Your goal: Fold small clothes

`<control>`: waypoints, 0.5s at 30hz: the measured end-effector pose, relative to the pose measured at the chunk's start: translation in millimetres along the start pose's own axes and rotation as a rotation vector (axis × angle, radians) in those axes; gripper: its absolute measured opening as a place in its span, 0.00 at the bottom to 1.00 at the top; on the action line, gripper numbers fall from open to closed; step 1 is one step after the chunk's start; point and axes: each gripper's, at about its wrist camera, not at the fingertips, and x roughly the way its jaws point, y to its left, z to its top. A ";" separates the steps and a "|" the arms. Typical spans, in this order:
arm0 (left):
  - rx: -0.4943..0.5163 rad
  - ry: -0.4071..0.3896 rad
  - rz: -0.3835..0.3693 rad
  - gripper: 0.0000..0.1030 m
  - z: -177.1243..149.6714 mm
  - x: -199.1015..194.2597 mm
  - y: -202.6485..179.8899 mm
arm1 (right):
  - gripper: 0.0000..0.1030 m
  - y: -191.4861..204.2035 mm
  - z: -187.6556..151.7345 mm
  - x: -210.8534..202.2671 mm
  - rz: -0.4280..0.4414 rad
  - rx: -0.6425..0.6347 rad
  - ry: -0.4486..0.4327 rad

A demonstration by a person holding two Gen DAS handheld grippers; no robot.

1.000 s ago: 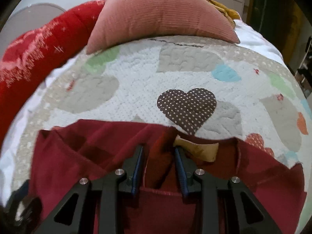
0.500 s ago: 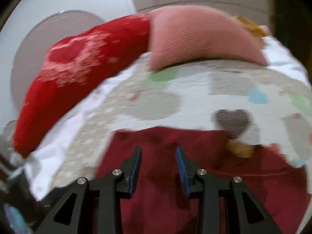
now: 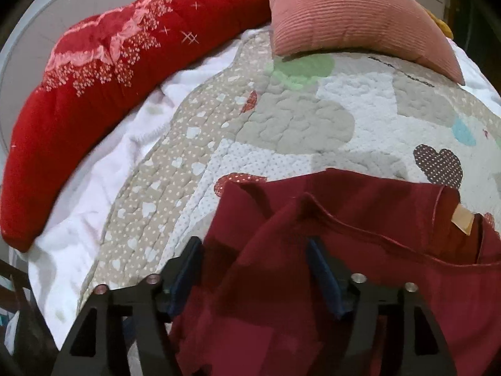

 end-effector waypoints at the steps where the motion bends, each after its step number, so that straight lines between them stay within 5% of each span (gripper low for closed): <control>1: 0.002 0.000 0.000 0.86 -0.3 -0.2 -0.3 | 0.68 3.2 0.5 3.3 -0.020 -0.008 0.011; 10: 0.010 0.001 -0.005 0.87 -1.1 1.0 0.3 | 0.71 17.9 2.2 17.1 -0.094 -0.103 0.052; 15: 0.039 0.028 -0.001 0.90 -0.2 3.8 -4.3 | 0.33 11.3 -4.8 6.2 -0.072 -0.128 -0.001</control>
